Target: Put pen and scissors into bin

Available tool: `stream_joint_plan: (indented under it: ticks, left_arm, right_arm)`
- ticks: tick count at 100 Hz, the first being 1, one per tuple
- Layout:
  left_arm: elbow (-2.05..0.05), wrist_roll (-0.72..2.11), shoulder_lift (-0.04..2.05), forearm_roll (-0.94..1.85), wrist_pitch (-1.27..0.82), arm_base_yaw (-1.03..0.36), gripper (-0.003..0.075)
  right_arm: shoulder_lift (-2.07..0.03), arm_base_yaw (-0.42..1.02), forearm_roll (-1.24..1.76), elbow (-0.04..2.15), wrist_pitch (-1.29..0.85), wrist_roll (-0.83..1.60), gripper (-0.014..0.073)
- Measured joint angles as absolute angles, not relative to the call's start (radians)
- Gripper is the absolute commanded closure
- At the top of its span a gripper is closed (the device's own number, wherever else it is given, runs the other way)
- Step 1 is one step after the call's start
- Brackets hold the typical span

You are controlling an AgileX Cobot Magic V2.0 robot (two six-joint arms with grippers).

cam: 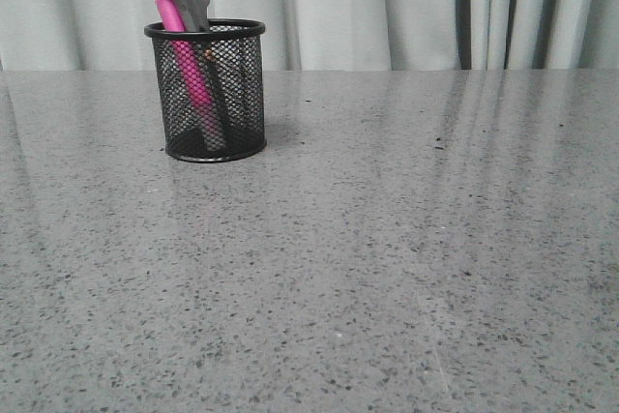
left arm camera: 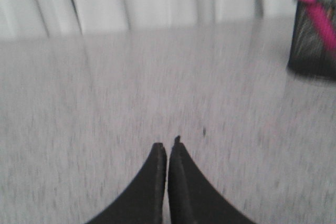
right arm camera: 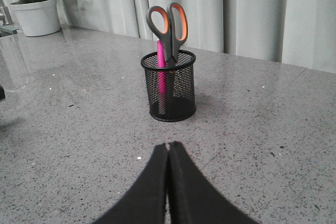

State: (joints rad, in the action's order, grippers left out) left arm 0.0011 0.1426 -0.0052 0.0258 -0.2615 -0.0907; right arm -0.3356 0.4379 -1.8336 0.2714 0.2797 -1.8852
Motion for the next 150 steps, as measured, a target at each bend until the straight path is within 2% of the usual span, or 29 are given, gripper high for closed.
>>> stream_joint_plan:
  ticks: [15,93,115,150]
  left_arm:
    - [0.001,0.146,-0.005,0.033,-0.331,-0.086,0.0739]
    - [0.001,0.146,-0.005,0.035,-0.331,-0.086,0.0739]
    - [0.001,0.146,-0.005,0.035,-0.331,-0.086,0.0739]
    - [0.001,0.146,-0.005,0.035,-0.331,-0.086,0.0739]
  right_arm:
    - [-0.336,0.438,-1.834,0.271,0.28,-1.885,0.0641]
    - [-0.336,0.438,-1.834,0.269,0.275,-1.885,0.0641]
    - [-0.336,0.438,-1.834,0.195,0.0,-1.891,0.0641]
    - [-0.336,0.438,-1.816,0.079,-0.187,-1.96,0.0641]
